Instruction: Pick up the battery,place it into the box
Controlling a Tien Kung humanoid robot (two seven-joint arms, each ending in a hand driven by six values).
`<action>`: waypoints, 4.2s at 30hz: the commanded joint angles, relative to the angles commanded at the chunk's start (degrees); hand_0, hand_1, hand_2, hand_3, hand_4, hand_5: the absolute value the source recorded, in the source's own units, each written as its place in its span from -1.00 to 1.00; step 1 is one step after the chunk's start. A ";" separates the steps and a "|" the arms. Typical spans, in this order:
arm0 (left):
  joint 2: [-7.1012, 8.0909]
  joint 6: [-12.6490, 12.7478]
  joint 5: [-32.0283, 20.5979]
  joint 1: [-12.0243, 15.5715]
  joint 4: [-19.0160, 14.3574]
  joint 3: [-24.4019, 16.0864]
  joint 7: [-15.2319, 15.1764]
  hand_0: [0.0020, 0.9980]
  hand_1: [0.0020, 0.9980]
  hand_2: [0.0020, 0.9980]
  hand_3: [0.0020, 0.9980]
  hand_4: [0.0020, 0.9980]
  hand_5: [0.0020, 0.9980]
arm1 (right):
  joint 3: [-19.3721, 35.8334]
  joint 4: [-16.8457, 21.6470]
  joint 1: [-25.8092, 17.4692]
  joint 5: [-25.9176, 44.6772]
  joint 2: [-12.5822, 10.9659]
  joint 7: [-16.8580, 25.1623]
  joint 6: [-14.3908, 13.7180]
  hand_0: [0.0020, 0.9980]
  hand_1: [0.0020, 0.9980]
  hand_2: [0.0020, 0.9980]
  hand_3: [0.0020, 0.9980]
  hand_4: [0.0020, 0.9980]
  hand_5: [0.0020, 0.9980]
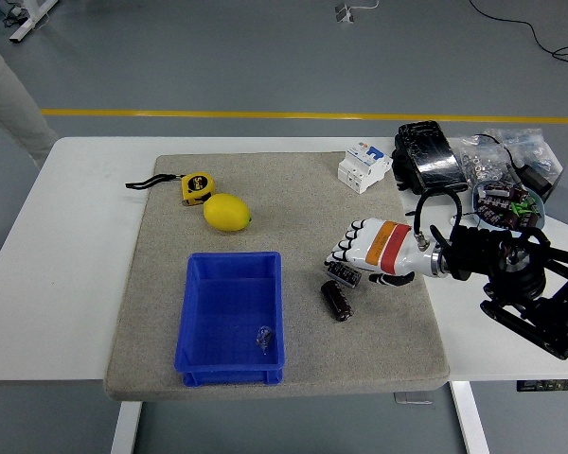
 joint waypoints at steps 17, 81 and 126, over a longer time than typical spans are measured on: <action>0.33 0.02 1.92 0.15 -0.12 -1.05 0.62 0.25 0.13 0.34 0.26 0.46 0.17 | -0.29 -1.95 0.52 1.05 2.32 -0.94 3.83 0.58 0.55 0.66 0.91 0.62 -1.00; 0.47 0.14 2.93 0.28 -0.07 -1.69 0.84 0.20 0.09 0.29 0.26 0.47 0.16 | 1.75 -2.79 0.42 5.62 3.08 -2.08 5.40 0.26 -0.02 0.08 0.06 0.18 -1.00; 1.33 0.55 4.90 0.62 -0.19 -2.87 1.38 0.15 0.05 0.26 0.25 0.47 0.17 | 3.03 12.90 6.59 6.09 9.52 -4.31 13.68 0.42 0.33 0.57 1.00 0.87 -0.64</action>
